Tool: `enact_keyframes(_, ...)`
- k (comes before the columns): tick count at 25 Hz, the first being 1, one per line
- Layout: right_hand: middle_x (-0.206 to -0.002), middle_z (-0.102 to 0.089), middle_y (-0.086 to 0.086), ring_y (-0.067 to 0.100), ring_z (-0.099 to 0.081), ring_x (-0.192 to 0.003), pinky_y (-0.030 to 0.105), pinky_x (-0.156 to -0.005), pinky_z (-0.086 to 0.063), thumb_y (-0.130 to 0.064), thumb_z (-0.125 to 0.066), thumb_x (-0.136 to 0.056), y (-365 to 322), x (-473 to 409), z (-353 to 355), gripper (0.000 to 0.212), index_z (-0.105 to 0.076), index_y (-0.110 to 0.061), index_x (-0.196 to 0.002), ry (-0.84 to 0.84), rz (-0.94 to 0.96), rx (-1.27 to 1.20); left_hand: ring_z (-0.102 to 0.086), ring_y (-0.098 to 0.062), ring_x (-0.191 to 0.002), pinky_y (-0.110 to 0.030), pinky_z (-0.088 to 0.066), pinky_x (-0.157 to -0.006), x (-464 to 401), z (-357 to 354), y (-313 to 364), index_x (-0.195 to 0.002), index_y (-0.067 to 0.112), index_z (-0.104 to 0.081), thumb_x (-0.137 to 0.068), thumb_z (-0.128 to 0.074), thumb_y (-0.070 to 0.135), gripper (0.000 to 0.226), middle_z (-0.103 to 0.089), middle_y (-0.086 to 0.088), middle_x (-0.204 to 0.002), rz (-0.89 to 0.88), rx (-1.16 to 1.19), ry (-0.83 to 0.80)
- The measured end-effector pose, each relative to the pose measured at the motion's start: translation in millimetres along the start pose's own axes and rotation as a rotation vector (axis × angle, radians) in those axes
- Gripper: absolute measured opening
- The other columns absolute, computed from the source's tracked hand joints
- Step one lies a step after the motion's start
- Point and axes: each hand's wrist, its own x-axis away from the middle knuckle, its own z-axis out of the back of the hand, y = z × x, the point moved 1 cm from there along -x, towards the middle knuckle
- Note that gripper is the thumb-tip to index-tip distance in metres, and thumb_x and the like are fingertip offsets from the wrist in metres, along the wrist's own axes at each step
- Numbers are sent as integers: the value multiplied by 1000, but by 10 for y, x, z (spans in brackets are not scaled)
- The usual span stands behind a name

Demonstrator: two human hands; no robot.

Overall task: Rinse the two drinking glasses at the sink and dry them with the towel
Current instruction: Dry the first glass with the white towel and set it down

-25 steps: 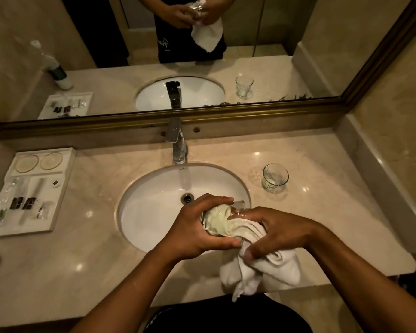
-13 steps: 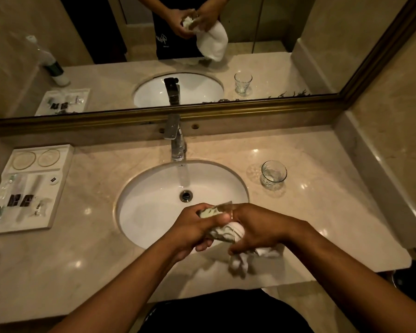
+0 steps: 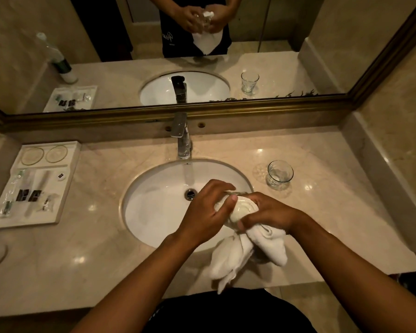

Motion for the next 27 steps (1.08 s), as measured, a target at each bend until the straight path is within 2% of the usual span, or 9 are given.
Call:
enact_keyframes(3,-96,-67,22,27,-64,-90,45,-84,-53,-12,-78,-65,-71,2,-77,49,-64,2,-110,-59,17,-129,-66,-10,-79,-29,-52,-69,-38,-18,32,-90,9,-78,-94,-61,23,22,-72,-1,-86,-147,-5,265)
enact_keyframes(7,-90,-72,3,16,-69,-82,28,-75,-55,-6,-80,-76,-238,75,-115,30,-69,-7,-105,-143,-48,-8,-69,-10,-73,-35,-54,-68,22,-44,62,-79,14,-80,-88,-63,21,21,-75,6,-77,101,135,359)
enact_keyframes(11,-96,-68,-14,5,-65,-84,10,-73,-48,-25,-85,-75,-312,117,-228,32,-67,-27,-101,-174,-14,463,-57,-28,-43,-32,-45,-40,-10,-127,43,-63,12,-69,-85,-61,19,24,-65,-3,-57,807,388,160)
enact_keyframes(13,-95,-61,-13,9,-54,-76,15,-63,-41,-38,-81,-76,-263,88,-378,36,-63,-30,-106,-92,24,877,-47,-24,-37,-24,-38,-42,-10,-158,-7,-62,10,-60,-81,-58,18,21,-54,-6,-48,1113,472,-7)
enact_keyframes(16,-94,-55,-5,12,-45,-77,25,-64,-35,-41,-74,-78,-121,51,-479,39,-63,-24,-112,7,41,1070,-45,-19,-38,-20,-36,-45,-1,-125,-91,-67,14,-58,-85,-56,24,21,-51,-2,-47,1223,540,-188)
enact_keyframes(19,-97,-63,-11,7,-57,-82,19,-73,-43,-26,-79,-74,45,29,-288,40,-67,-25,-112,42,1,600,-62,-21,-51,-27,-48,-44,-73,-88,11,-83,13,-66,-96,-55,40,32,-68,-5,-64,1093,646,-231)
enact_keyframes(22,-92,-72,6,14,-67,-85,34,-79,-54,-7,-74,-72,127,18,-110,29,-72,-14,-99,82,-40,30,-71,-20,-66,-42,-59,-50,-132,-159,116,-94,16,-72,-95,-64,36,21,-73,-3,-89,693,433,-46)
enact_keyframes(25,-98,-69,17,27,-64,-93,37,-83,-51,-4,-72,-70,130,16,-128,37,-74,-14,-105,-11,-31,-434,-68,-8,-81,-31,-57,-71,-103,-180,21,-88,19,-75,-89,-68,35,18,-71,5,-89,120,105,139)
enact_keyframes(27,-101,-66,18,29,-61,-95,39,-85,-50,-5,-74,-71,108,3,-144,40,-70,-9,-111,-63,2,-420,-67,-8,-81,-26,-52,-75,-79,-173,-32,-82,14,-75,-86,-69,29,17,-71,4,-84,25,117,244)
